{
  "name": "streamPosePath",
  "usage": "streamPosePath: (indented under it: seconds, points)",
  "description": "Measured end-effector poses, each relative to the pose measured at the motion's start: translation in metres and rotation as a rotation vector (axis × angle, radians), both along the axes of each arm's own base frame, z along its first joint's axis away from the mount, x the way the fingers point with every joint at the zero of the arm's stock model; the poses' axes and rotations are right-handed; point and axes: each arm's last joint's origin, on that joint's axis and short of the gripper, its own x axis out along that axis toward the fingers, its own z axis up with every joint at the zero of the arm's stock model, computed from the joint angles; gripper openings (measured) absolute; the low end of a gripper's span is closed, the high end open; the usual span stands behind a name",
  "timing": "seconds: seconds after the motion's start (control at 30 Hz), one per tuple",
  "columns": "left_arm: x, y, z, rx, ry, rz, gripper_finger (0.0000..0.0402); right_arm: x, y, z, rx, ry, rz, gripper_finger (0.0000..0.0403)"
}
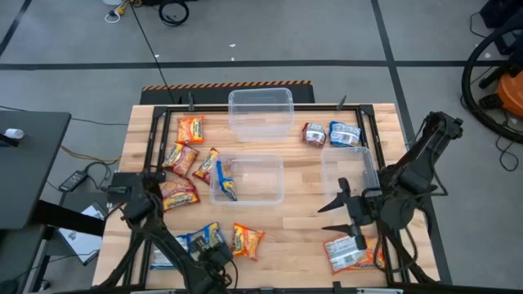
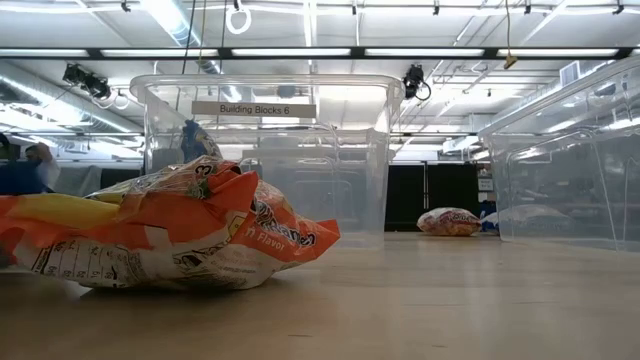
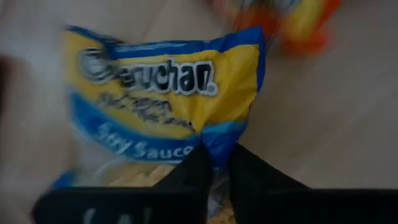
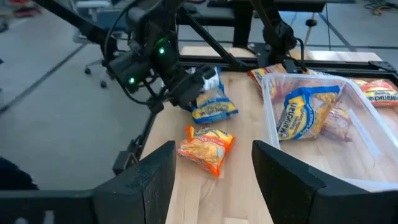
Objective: Sort Maruchan noodles
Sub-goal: Put the blue noodle pack into the bottom left transparent bin
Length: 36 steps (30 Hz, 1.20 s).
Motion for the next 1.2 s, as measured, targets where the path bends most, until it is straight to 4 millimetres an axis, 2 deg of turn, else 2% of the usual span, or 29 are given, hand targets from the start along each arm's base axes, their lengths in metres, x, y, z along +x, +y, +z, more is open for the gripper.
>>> streamPosePath:
  seconds: [0.1,0.2,0.37,0.5,0.67,0.77,0.87,1.03,1.2]
  points:
    - [0.001,0.009,0.031,-0.056,-0.064,0.013,0.0019,-0.008,-0.007,0.006,0.011,0.000,0.032,0.0217]
    - [0.001,0.018,0.065,-0.146,-0.148,0.019,0.0018,-0.013,-0.013,0.010,0.017,0.001,0.041,0.0217]
    - [-0.006,0.044,0.136,-0.346,-0.349,0.066,0.0026,-0.019,-0.019,0.012,0.016,0.007,0.055,0.0217]
    - [-0.010,0.083,0.189,-0.437,-0.571,0.214,0.0022,-0.019,-0.019,0.012,0.015,0.013,0.070,0.0217]
    - [-0.011,0.148,0.233,-0.394,-0.811,0.405,0.0018,-0.019,-0.018,0.012,0.023,0.019,0.072,0.0217]
    - [-0.004,0.185,0.242,-0.293,-0.887,0.489,0.0019,-0.019,-0.019,0.011,0.021,0.023,0.071,0.0217]
    - [0.014,0.210,0.235,-0.240,-0.875,0.550,0.0019,-0.019,-0.019,0.010,0.009,0.031,0.065,0.0217]
    - [0.054,0.236,0.209,-0.283,-0.789,0.607,0.0018,-0.020,-0.021,0.008,-0.015,0.039,0.018,0.0217]
    - [0.069,0.257,0.186,-0.273,-0.645,0.638,0.0018,-0.020,-0.021,0.007,-0.018,0.042,0.016,0.0217]
